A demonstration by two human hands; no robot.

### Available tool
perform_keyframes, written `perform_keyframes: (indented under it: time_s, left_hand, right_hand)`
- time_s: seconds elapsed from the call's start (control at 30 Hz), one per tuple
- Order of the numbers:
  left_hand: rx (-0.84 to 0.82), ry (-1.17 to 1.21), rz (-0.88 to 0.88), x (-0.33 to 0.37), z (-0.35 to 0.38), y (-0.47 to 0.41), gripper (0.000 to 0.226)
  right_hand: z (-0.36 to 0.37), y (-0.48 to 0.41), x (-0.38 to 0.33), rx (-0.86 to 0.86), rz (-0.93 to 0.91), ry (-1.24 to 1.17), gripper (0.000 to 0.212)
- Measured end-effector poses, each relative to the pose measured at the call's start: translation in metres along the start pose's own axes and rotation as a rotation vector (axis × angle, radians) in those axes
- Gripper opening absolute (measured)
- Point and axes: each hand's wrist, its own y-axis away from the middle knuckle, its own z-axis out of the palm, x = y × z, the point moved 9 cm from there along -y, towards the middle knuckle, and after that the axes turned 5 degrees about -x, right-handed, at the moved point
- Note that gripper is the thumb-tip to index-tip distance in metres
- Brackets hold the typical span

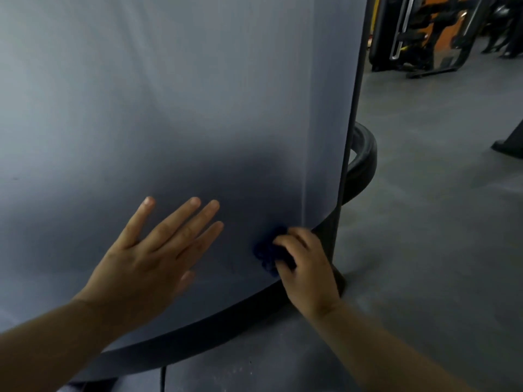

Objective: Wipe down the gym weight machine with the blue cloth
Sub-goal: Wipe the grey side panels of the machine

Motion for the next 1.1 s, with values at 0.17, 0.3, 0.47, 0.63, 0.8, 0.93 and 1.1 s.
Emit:
perform_keyframes:
  time_s: [0.17, 0.3, 0.47, 0.63, 0.8, 0.93, 1.1]
  left_hand:
    - [-0.009, -0.001, 0.016, -0.005, 0.005, 0.021, 0.079]
    - [0.014, 0.001, 0.017, -0.011, 0.004, 0.034, 0.077]
    - [0.069, -0.018, -0.006, -0.034, 0.0, 0.044, 0.08]
    - [0.108, -0.043, -0.008, -0.055, -0.001, 0.055, 0.082]
    - [0.127, -0.038, -0.039, -0.069, 0.006, 0.069, 0.077]
    - [0.133, -0.042, -0.059, -0.071, 0.006, 0.075, 0.079]
    - [0.134, -0.05, -0.108, -0.084, 0.0, 0.094, 0.079]
  right_hand:
    - [-0.006, -0.007, -0.004, -0.018, 0.014, -0.012, 0.023]
    - [-0.072, -0.072, -0.056, 0.22, -0.138, -0.027, 0.02]
    - [-0.033, -0.054, -0.059, -0.171, -0.406, 0.287, 0.022]
    - [-0.016, -0.045, -0.068, -0.312, -0.472, 0.319, 0.023]
    - [-0.07, -0.097, -0.137, 0.052, -0.393, 0.148, 0.019]
    - [-0.044, -0.076, -0.136, 0.109, -0.388, 0.167, 0.022]
    - [0.021, -0.015, -0.097, -0.151, -0.429, 0.299, 0.024]
